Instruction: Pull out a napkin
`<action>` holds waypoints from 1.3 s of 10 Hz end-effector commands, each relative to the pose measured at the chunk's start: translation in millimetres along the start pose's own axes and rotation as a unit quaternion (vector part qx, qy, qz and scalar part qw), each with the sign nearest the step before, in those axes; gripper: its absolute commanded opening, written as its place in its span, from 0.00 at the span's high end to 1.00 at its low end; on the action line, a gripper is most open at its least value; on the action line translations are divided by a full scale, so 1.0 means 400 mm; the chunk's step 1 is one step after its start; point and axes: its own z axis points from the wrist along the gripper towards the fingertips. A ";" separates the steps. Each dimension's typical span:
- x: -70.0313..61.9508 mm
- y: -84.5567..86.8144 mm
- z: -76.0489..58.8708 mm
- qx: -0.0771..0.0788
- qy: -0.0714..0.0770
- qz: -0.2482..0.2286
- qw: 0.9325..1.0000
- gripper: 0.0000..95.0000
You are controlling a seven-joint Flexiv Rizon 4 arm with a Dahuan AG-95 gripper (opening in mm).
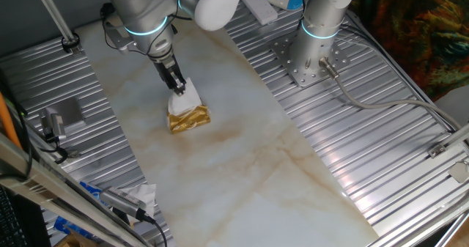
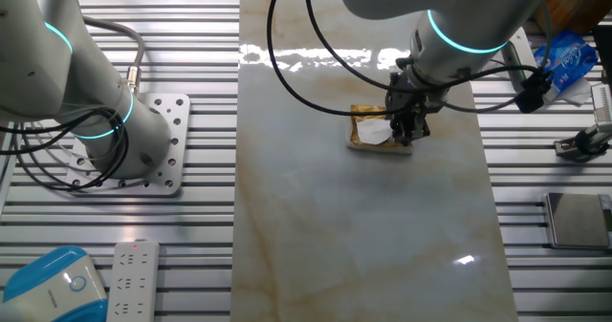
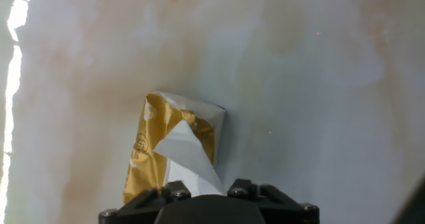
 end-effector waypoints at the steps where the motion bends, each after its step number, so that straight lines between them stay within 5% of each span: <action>1: 0.000 0.000 0.000 0.000 0.000 0.000 1.000 1.00; 13: 0.043 0.049 -0.163 0.000 0.006 0.005 1.000 1.00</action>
